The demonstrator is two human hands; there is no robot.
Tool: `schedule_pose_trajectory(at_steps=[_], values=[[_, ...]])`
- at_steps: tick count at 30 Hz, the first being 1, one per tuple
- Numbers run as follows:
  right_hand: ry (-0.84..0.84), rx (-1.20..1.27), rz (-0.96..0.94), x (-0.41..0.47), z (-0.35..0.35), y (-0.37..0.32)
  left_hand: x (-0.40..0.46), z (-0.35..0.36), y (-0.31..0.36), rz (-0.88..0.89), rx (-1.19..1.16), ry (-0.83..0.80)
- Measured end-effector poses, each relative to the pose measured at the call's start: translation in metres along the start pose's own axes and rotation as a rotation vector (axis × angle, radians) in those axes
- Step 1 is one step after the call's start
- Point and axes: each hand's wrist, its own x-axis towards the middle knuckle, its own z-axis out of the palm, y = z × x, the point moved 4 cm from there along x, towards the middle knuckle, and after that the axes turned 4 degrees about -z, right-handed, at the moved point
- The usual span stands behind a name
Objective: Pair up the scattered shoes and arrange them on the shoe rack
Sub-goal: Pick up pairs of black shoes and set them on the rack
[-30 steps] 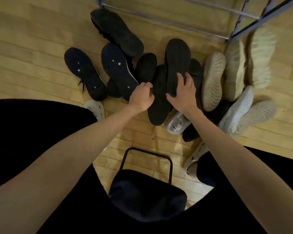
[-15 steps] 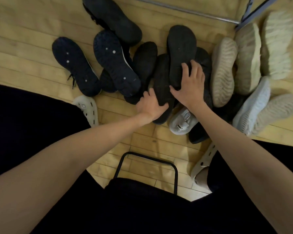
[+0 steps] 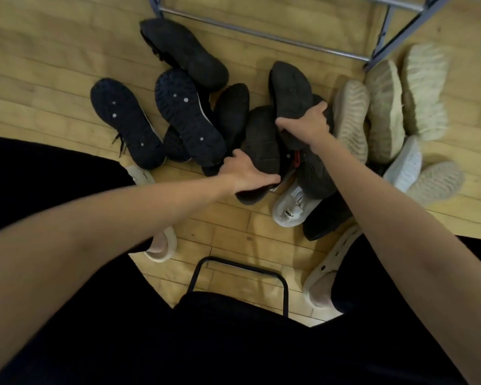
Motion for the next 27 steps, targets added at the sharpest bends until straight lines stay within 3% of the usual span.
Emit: schedule_pose_trajectory(at_steps=[4,10,14,18,23,27], values=[[-0.004,0.089,0.031,-0.019,-0.035,-0.004,-0.007,-0.063,0.004,0.049,-0.134,-0.043],[0.129,-0.063,-0.069,-0.083,-0.072,-0.001,-0.060,-0.126,0.004,0.418,0.439,0.111],[0.222,-0.103,-0.163,-0.125,-0.092,-0.001,-0.106,-0.140,0.005,0.547,0.465,0.123],[0.287,-0.168,-0.311,-0.164,-0.108,-0.005,-0.152,-0.139,0.012,0.561,0.171,0.141],[0.362,-0.357,-0.396,-0.193,-0.126,-0.012,-0.174,-0.139,0.012,0.339,-0.263,0.023],[0.353,-0.344,-0.386,-0.186,-0.130,-0.012,-0.159,-0.137,0.008,0.182,-0.507,-0.094]])
